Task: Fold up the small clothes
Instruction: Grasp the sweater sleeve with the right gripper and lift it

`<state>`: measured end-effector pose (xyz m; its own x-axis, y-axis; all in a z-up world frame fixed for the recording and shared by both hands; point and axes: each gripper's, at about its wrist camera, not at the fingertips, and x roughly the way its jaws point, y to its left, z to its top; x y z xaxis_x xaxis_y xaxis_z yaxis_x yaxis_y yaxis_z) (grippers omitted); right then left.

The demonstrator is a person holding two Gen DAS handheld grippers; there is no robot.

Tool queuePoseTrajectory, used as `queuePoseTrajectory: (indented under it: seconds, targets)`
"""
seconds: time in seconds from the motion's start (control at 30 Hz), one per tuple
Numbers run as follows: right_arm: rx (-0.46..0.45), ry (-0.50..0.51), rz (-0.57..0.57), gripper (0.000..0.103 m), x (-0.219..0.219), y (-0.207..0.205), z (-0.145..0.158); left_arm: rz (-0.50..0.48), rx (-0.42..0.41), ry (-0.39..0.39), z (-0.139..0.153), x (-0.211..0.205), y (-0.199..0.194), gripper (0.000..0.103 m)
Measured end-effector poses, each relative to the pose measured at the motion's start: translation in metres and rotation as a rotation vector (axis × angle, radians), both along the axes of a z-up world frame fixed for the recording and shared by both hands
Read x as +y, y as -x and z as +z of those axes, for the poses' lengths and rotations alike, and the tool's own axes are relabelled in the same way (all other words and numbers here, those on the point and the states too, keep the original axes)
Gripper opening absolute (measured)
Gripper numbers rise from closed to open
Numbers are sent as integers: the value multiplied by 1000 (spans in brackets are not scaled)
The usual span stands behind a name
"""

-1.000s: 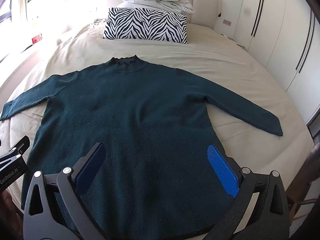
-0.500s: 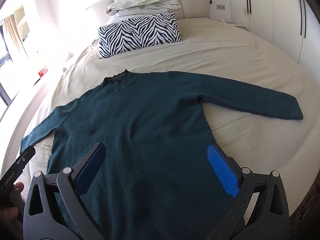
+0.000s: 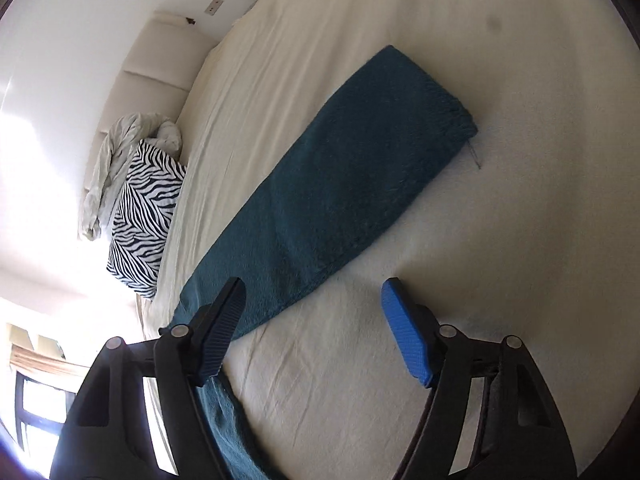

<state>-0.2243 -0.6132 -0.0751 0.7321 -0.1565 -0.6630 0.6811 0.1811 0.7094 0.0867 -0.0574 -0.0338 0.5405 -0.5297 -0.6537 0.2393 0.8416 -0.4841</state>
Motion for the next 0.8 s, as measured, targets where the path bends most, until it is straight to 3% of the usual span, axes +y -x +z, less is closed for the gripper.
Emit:
queuePoseTrajectory:
  seconds: [0.07,0.2,0.27,0.33,0.4,0.53,0.63,0.73,0.8]
  targets:
    - [-44,-18,-26,64,-20,4,-10,-36,7,12,-1,-16,-5,98]
    - [-78,-5,-53,55,-67,-3,-20,-130,52,45,-7,-44,-16,74]
    - [-46,-2,-59,27,-90,-10,-24,-163,88,60,-11,-53,-21,65]
    - [26,33,-55,15,-108,-20,-21,-190,118,72,-17,-60,-27,56]
    - [76,106,2,9,-112,-42,-6,-202,132,88,-21,-64,-32,54]
    - [126,340,235,8,-65,-115,50,-204,173,158,-31,-65,-39,53]
    - [133,490,441,8,6,-180,82,-193,206,237,-37,-59,-41,53]
    - [118,541,627,8,75,-238,85,-179,221,289,-41,-48,-44,53]
    - [127,548,729,8,119,-267,72,-168,240,322,-45,-38,-46,61]
